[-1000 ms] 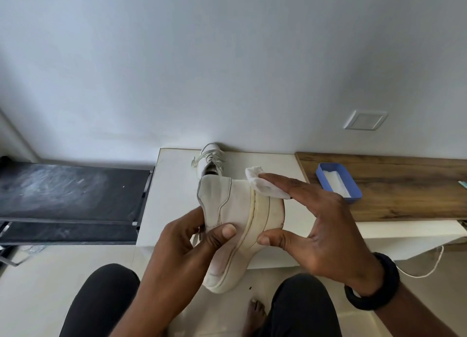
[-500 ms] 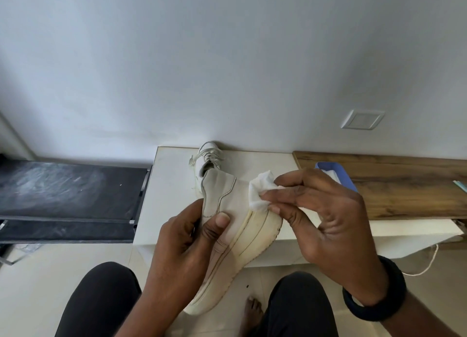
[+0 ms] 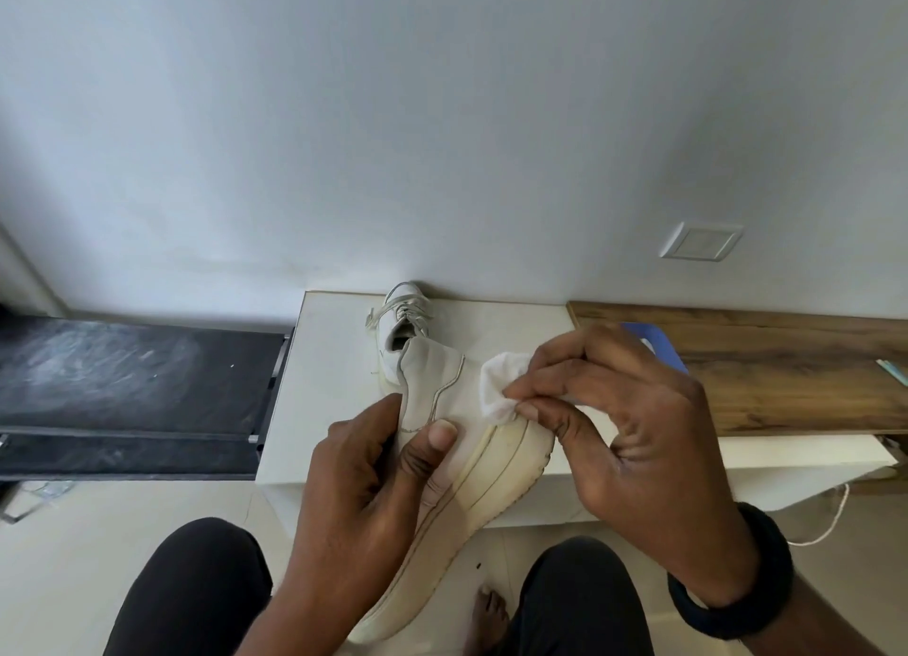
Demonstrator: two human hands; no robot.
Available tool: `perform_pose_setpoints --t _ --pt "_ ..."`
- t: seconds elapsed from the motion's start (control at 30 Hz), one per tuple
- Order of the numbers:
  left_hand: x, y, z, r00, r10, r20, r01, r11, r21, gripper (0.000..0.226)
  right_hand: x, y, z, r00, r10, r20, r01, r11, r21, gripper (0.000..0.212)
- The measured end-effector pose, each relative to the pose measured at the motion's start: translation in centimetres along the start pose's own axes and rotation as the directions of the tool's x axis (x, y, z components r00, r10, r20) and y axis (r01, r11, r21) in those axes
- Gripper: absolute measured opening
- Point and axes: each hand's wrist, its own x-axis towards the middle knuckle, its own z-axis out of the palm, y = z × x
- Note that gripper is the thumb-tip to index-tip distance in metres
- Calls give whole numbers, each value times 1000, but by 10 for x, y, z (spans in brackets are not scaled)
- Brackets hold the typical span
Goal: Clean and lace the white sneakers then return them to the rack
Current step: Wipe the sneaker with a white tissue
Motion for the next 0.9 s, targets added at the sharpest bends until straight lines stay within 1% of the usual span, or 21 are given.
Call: perform_pose_setpoints --t 0.13,0.17,0.2,0.3,0.37,0.47,0.5,0.6,0.67,0.73,0.83,0.9 --pt "1 -4 1 1000 18 -15 -17 999 31 63 -13 -8 1 987 -108 121 113 993 -36 11" --pt "2 -4 1 1000 18 -21 -17 999 33 62 -14 -7 2 984 -117 133 125 991 -54 13" --pt "3 -4 1 999 18 -31 -16 999 39 63 -12 -6 2 986 -107 125 115 991 -63 15" --pt "9 0 0 998 46 -48 -42 996 77 63 4 3 1 998 -9 61 9 1000 -11 20" --pt "13 3 0 994 110 -26 -106 988 115 57 17 10 0 998 33 51 -33 999 15 22" --pt "17 2 0 982 189 10 -189 976 106 49 24 14 -2 993 92 73 -99 989 113 21" --pt "17 1 0 979 205 22 -206 973 105 47 23 13 -3 993 83 87 -93 989 115 20" --pt "17 -3 -3 969 241 50 -246 959 141 46 18 10 -10 988 -11 156 0 997 71 16" --pt "19 -5 -4 964 258 58 -264 952 154 45 17 12 -13 979 -29 200 10 996 94 15" --pt "20 -5 -3 964 257 73 -265 952 151 46 21 17 -12 976 27 216 -52 992 113 16" --pt "19 -5 -2 966 243 84 -252 960 122 49 29 22 -9 963 150 222 -187 970 156 18" --pt "19 -4 -1 974 218 64 -224 969 104 49 30 23 -8 959 188 211 -229 954 195 18"
